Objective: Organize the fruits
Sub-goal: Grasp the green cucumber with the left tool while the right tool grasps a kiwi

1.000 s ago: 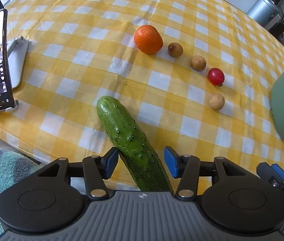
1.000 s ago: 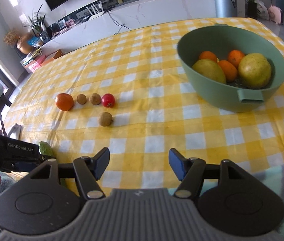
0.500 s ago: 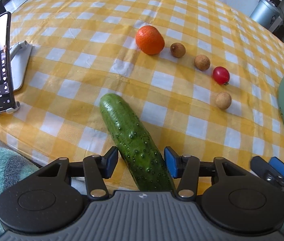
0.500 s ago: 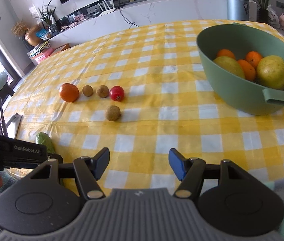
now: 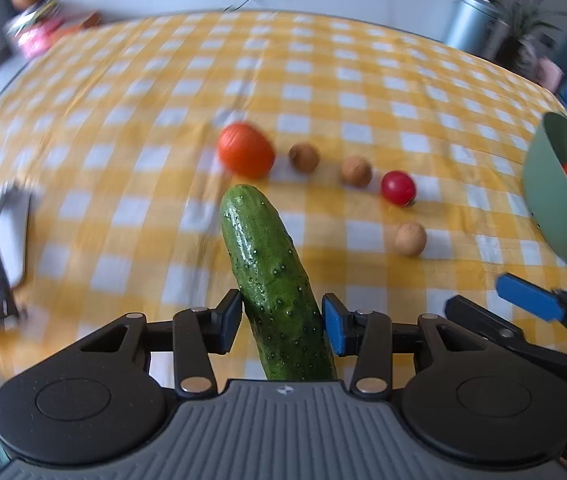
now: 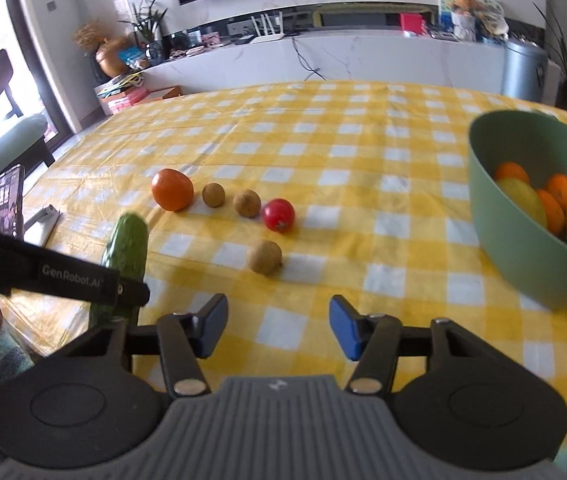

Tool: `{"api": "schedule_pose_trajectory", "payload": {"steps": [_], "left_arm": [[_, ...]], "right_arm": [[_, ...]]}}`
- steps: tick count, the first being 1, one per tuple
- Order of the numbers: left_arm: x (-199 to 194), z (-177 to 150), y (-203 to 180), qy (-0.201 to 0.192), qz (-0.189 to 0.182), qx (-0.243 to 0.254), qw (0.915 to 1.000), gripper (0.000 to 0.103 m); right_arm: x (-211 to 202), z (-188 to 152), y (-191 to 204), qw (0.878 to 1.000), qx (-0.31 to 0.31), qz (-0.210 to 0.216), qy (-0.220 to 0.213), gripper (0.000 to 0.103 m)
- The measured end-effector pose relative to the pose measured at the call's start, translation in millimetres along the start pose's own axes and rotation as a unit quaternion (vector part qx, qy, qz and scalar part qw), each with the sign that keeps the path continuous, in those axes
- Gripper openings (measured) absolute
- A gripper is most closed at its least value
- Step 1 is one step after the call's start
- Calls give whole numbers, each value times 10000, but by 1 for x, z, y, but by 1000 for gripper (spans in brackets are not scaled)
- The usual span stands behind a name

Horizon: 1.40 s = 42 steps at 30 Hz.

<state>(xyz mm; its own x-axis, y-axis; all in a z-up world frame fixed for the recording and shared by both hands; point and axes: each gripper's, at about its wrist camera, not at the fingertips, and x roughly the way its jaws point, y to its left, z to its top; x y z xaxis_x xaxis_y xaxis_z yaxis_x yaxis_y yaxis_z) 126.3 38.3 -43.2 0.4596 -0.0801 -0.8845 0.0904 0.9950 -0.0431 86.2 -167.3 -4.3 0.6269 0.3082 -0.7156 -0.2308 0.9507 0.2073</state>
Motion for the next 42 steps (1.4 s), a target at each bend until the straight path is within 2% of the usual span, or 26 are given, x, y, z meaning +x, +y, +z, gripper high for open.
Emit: {"api": "schedule_pose_trajectory", "payload": {"steps": [3,7,13,20,26,29,32,42], "left_arm": [[3,7,-4,-43,8,375,9993,49],[11,10,1,27,-398,325,9987,49],[20,6,-1,-24,-419,470,9980,49],[24,6,5,6,-523,221,9984,49],[25,4,14,-26,-597,-253,9979,52],[26,3,13,-44,-572,-309,9979,52],[28,2,12,-55,-590,-404,9974,47],[25,1,3,-133,-418,-260,9987,44]], "right_arm": [[10,5,6,9998,-212,-14,-32,46],[21,8,15,9986,-526,-15,-105,37],[36,13,16,9973,-703,75,-179,30],[51,15,15,9973,-707,-15,-200,28],[55,13,12,9978,-635,41,-189,25],[57,12,11,9979,-629,78,-142,25],[58,11,12,9979,-626,103,-143,25],[53,10,11,9980,-584,31,-231,24]]}}
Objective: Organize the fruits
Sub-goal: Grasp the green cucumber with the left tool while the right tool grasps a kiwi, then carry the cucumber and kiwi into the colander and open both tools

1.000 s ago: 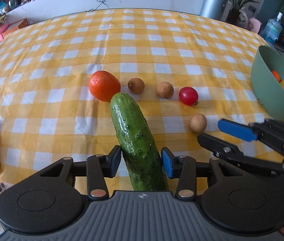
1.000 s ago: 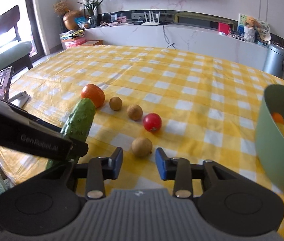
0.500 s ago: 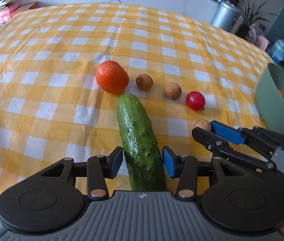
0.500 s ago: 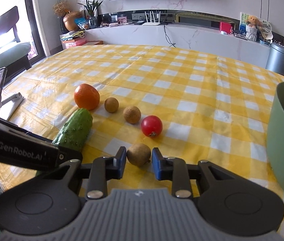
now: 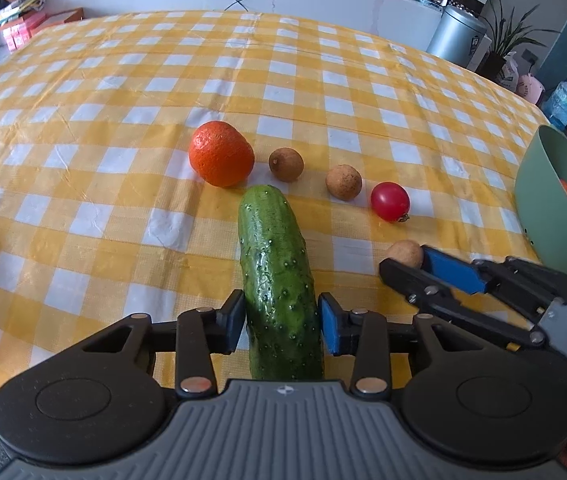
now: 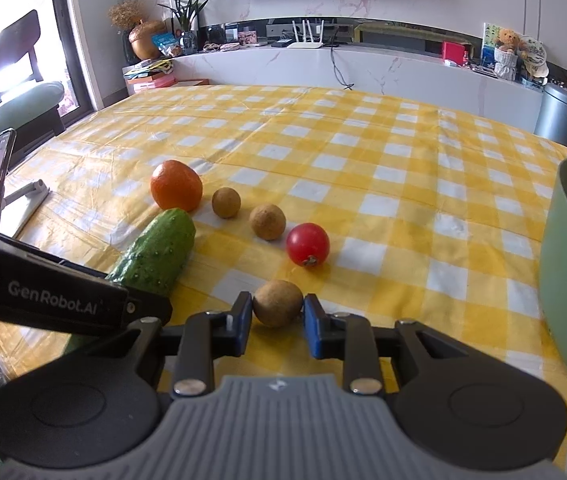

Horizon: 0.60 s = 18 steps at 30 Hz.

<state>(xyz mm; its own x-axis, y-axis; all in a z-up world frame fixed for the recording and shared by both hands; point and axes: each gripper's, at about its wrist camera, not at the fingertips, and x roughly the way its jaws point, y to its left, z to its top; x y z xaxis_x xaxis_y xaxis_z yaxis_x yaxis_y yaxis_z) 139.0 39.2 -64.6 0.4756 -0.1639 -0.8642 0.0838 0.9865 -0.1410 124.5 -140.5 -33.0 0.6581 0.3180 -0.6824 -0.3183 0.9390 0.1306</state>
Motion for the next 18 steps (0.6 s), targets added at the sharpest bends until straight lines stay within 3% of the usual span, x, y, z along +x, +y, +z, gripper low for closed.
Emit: {"api": "schedule_pose_trajectory", "payload": {"steps": [9,18], "left_arm": [[-26,0,-13,-339,-6,4,9994,43],[-62,0,-50,-611,-338,247,9973,43]], "right_arm": [[-34,5,-7,9988,338,-9,-359,24],[-92,0,-26,9953,587,-224,-738,24]]}}
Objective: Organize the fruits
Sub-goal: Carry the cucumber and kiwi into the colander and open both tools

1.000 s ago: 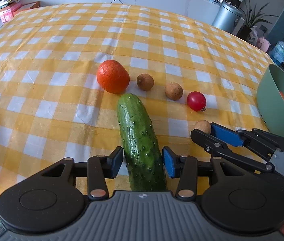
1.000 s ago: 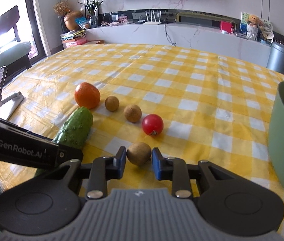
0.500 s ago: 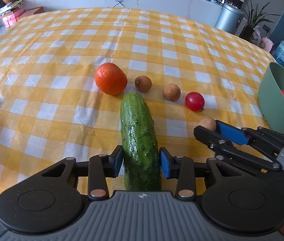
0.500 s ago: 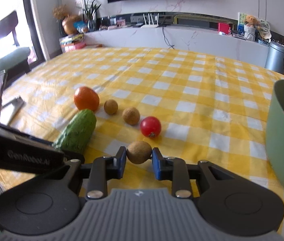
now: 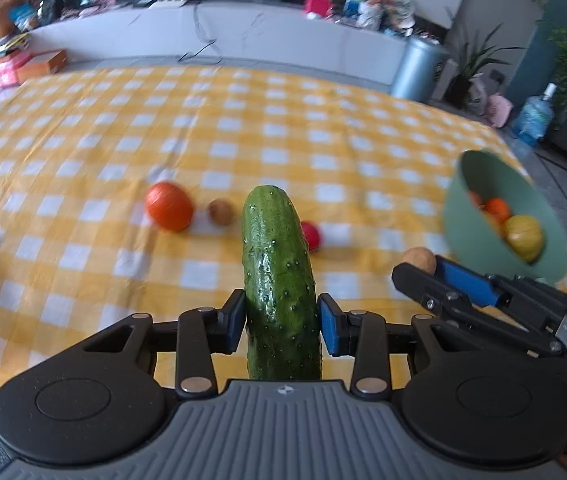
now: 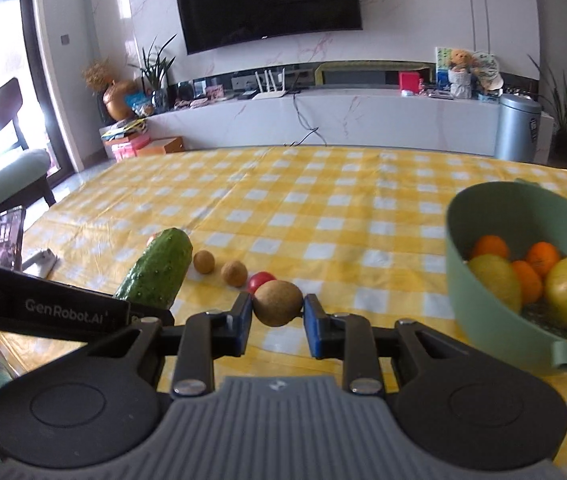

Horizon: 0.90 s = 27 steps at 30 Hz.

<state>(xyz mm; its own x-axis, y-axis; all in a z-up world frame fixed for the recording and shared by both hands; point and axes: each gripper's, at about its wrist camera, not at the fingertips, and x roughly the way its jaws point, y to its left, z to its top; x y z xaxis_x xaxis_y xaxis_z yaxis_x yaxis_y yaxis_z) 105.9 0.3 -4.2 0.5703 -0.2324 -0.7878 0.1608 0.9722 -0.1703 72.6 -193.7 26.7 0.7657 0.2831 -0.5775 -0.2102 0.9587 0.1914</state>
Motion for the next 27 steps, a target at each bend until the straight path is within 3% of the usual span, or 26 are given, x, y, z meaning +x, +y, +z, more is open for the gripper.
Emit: {"api": "schedule_pose_trajectory", "payload": {"steps": [6,14,22,27], "left_arm": [[-17,18,-37,-166,-325,293,9989,42],[-17,46,-104,-231,-938,822,9919,42],[12,75,-165,-93,-1286,1396,9818,42],[38,87,-201,25,-1341,2033,9699,42]], "right_arm": [[-35,4,-27,9997,143,-159,-108,24],[-71,21,-92,9982,386,-446,-91,24],[-75,37,-147,9967,398,-632,323,24],[-60,43,-176,9946,511,-548,715,24]]}}
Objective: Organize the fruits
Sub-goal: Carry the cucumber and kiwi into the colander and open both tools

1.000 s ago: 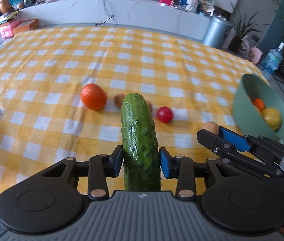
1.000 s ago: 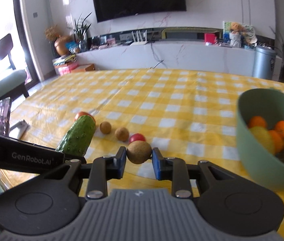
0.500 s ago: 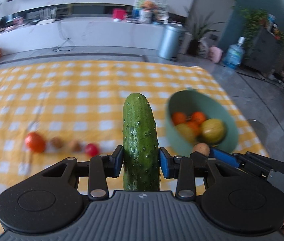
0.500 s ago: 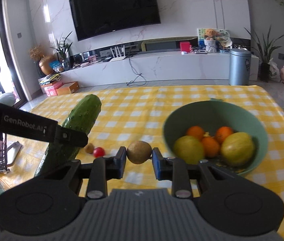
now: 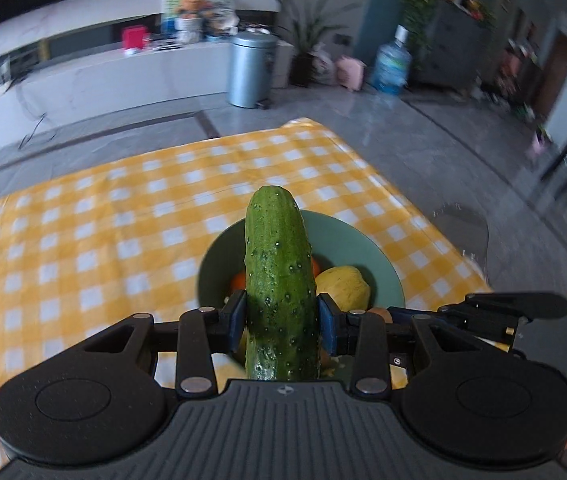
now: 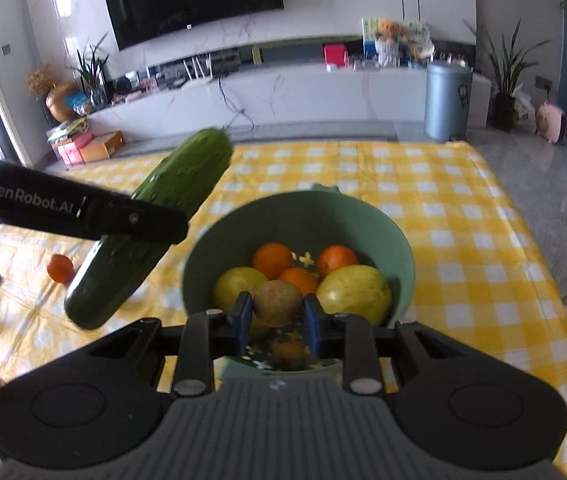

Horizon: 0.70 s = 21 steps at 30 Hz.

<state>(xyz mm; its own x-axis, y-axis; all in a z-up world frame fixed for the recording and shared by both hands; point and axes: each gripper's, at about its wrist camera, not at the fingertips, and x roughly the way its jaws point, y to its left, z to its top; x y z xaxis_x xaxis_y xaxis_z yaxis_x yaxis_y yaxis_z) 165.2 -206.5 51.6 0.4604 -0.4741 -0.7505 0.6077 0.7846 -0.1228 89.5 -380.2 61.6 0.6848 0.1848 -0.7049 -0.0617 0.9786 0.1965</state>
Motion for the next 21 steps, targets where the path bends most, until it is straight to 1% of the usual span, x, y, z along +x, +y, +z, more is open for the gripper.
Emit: {"api": "schedule_pose_trajectory", "payload": {"steps": [2,4,6,8,12,15,17,18,21], "left_arm": [[15,6,-7,138,61,353,9993,42],[31,10,-13,325,161,724,9967,42],[46,12,-19,520,267,1147,9917,42],[57,14,-23,709,288,1511,9856,42],[82,23,-25,1212,100,2061,9710,42],[99,27,-27,1572,142,2483,9558,42],[106,28,-28,1692,182,2780,9454,42],[109,28,-28,1726,166,2890,9415,42],[115,30,-29,1825,100,3111,9326,42]], "right_arm": [[8,4,-8,9998,83,9,165,24],[15,6,-15,9995,171,58,276,24],[22,5,-22,9987,282,171,393,24],[31,7,-27,9973,375,285,567,24],[46,12,-32,9937,461,471,903,24],[54,16,-34,9925,400,521,1033,24],[59,18,-35,9917,342,555,1105,24],[62,18,-35,9913,311,561,1149,24],[70,19,-35,9899,254,535,1289,24]]}}
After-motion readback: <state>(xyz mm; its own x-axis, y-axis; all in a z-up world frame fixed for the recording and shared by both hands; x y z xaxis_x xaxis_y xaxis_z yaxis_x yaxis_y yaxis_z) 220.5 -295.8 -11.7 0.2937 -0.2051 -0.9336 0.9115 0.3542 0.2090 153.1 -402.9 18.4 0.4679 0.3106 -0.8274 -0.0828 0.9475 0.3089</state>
